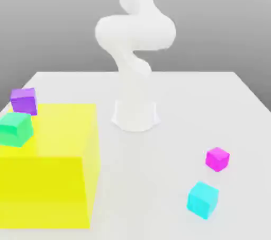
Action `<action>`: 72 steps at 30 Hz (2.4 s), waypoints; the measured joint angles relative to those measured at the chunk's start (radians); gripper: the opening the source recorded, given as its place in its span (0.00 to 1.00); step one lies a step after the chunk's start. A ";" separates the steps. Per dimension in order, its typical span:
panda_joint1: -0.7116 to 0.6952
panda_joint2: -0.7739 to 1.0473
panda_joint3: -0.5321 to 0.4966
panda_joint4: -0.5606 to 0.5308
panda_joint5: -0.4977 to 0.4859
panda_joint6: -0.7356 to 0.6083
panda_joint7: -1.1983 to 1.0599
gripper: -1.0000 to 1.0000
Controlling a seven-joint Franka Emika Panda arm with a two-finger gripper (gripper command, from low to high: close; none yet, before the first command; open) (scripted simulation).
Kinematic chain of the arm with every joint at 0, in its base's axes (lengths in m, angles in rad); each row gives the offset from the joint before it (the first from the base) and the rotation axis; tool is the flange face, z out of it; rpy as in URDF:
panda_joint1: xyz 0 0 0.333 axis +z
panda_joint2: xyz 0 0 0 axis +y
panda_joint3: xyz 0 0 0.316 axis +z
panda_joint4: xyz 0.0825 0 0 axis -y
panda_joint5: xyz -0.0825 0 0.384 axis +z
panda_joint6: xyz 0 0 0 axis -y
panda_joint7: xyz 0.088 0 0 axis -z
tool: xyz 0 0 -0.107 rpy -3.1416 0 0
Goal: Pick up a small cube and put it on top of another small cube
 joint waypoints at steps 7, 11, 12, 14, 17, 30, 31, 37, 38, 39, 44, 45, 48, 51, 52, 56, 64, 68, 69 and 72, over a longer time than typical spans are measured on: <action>0.179 0.173 -0.007 -0.130 -0.010 0.128 -0.304 0.50; 0.275 0.270 -0.010 -0.203 -0.013 0.200 -0.477 0.50; 0.299 0.294 -0.011 -0.221 -0.013 0.218 -0.520 0.50; 0.346 0.342 -0.011 -0.257 -0.013 0.254 -0.607 0.50; 0.415 0.415 -0.009 -0.311 -0.011 0.308 -0.739 0.50; 0.680 0.734 0.050 -0.536 0.004 0.546 -1.296 0.50; 0.692 0.767 0.046 -0.537 -0.002 0.572 -1.304 0.50; 0.701 0.981 0.010 -0.503 -0.027 0.745 -1.298 0.50; 0.704 1.007 0.007 -0.498 -0.028 0.766 -1.297 0.00; 0.704 1.007 0.007 -0.498 -0.028 0.766 -1.297 0.00; 0.706 1.019 0.005 -0.496 -0.029 0.774 -1.296 0.00; 0.705 1.008 0.006 -0.498 -0.029 0.765 -1.296 0.00; 0.696 0.920 0.017 -0.514 -0.021 0.694 -1.302 0.00; 0.696 0.814 0.021 -0.534 -0.005 0.608 -1.313 0.00; 0.697 0.778 0.022 -0.541 0.000 0.579 -1.317 0.00; 0.586 0.698 -0.068 -0.462 -0.019 0.425 -1.212 0.00; 0.295 0.593 -0.252 -0.218 -0.070 0.090 -0.913 0.00; 0.168 0.546 -0.337 -0.122 -0.092 -0.050 -0.789 0.00; 0.138 0.533 -0.358 -0.100 -0.097 -0.083 -0.759 0.00; 0.043 0.496 -0.418 -0.036 -0.113 -0.184 -0.668 0.00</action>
